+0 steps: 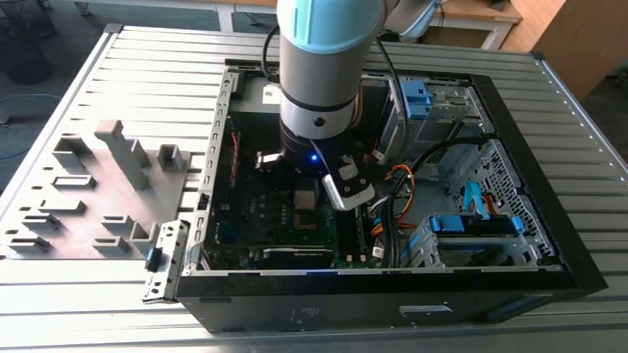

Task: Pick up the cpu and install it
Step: 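Pick up the cpu and move it towards the insertion slot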

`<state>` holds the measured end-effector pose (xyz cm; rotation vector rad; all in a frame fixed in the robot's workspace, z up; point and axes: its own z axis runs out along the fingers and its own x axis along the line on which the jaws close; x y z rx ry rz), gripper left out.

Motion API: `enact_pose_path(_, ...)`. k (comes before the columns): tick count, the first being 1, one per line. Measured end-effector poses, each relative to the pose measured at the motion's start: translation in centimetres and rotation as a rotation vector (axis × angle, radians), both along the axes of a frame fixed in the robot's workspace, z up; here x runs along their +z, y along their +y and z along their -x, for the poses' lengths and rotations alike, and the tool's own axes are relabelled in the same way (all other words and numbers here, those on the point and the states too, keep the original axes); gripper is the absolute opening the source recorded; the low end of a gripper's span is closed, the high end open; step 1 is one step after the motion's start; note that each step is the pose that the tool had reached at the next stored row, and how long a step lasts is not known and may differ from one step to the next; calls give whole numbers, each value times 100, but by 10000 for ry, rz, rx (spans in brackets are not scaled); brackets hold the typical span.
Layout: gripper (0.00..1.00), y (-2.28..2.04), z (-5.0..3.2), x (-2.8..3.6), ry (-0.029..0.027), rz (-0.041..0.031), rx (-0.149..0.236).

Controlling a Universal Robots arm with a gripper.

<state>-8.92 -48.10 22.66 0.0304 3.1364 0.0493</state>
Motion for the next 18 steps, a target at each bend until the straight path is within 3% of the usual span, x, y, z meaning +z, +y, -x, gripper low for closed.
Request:
enact_pose_path(9,47,-78,17,-87,-51,-1,64)
enact_pose_path(18,47,-82,17,-85,-53,1,65)
